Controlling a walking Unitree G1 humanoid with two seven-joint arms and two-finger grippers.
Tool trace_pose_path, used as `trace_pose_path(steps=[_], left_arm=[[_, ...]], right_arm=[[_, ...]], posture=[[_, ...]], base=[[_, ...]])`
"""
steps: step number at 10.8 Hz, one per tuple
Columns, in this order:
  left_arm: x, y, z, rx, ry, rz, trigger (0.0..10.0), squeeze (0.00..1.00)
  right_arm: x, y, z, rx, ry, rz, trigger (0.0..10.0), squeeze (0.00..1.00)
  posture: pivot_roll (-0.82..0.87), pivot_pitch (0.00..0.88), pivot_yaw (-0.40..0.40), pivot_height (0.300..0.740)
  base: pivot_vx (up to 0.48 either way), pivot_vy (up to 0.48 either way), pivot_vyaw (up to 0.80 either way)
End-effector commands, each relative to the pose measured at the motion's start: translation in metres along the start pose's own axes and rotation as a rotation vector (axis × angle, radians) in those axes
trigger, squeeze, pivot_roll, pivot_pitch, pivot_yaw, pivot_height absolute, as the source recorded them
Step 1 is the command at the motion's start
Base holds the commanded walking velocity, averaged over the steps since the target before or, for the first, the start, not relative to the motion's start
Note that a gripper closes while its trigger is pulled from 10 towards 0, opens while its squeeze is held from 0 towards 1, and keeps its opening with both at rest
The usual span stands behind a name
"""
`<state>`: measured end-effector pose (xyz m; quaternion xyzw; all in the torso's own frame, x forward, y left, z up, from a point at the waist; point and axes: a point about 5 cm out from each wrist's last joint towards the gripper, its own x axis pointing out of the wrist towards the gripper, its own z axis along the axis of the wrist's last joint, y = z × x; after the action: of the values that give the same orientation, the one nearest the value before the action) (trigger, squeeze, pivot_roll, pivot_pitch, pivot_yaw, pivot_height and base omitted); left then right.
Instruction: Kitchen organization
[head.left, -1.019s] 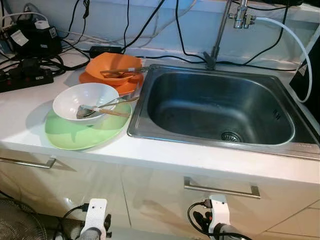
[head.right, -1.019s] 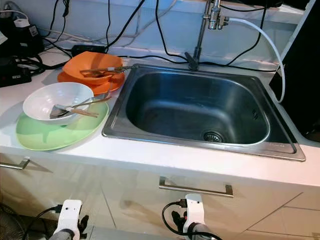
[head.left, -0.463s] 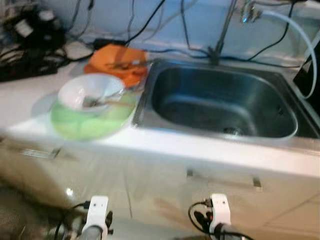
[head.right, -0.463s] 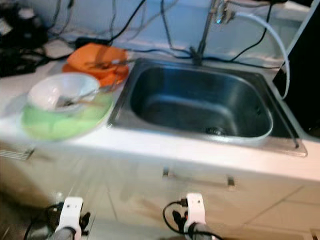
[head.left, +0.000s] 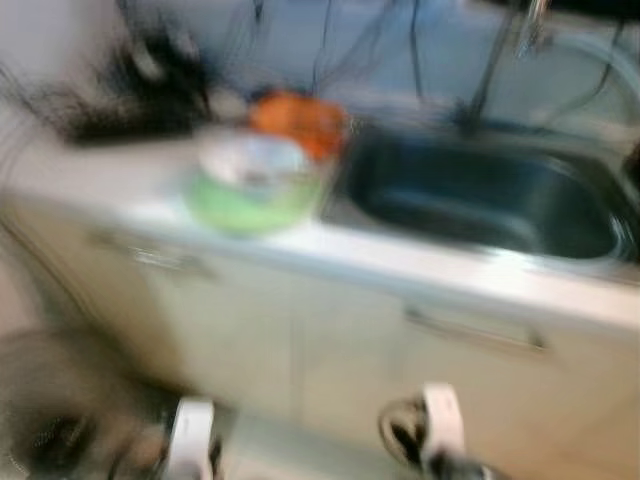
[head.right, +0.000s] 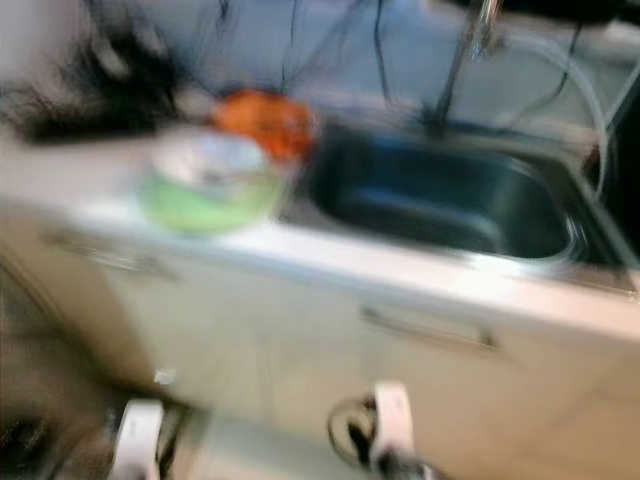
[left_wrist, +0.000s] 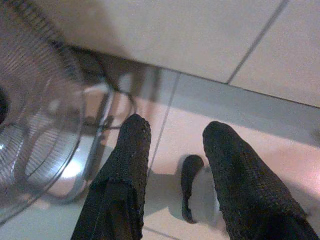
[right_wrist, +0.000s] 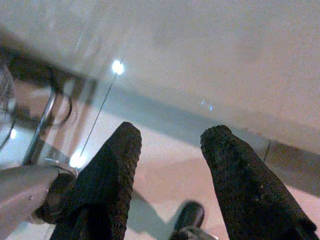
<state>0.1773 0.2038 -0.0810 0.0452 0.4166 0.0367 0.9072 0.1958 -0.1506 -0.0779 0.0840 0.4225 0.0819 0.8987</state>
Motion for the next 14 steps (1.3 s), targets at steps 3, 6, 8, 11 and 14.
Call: trace_pose_path(steps=[3, 6, 8, 11, 14], left_arm=[[0.002, 0.003, 0.009, -0.001, -0.018, 0.004, 10.0, 0.0], [0.003, 0.005, 0.02, -0.008, -0.094, -0.007, 10.0, 0.0], [0.001, 0.017, 0.028, 0.098, -0.171, 0.027, 10.0, 0.0], [-0.002, 0.039, 0.052, 0.398, -0.308, 0.217, 10.0, 0.0], [-0.014, 0.032, 0.083, 0.262, -0.578, 0.16, 10.0, 0.0]], right_arm=[[0.001, 0.002, 0.003, -0.006, 0.0, 0.006, 10.0, 0.0], [0.001, -0.001, 0.006, -0.026, -0.041, -0.044, 10.0, 0.0], [-0.002, -0.011, 0.013, -0.108, -0.121, -0.222, 10.0, 0.0], [-0.005, -0.015, 0.019, -0.158, -0.189, -0.311, 10.0, 0.0], [-0.029, -0.067, 0.071, -0.104, -0.46, -0.283, 10.0, 0.0]], posture=[[0.19, 0.0, -0.047, 0.74], [0.19, 0.0, -0.046, 0.74], [0.19, 0.0, -0.04, 0.74], [0.19, 0.0, -0.043, 0.74], [0.18, 0.003, -0.038, 0.74]], base=[[0.0, 0.0, 0.0], [0.0, 0.0, 0.0], [0.0, 0.0, 0.0], [0.0, 0.0, 0.0], [0.0, 0.0, 0.0]])
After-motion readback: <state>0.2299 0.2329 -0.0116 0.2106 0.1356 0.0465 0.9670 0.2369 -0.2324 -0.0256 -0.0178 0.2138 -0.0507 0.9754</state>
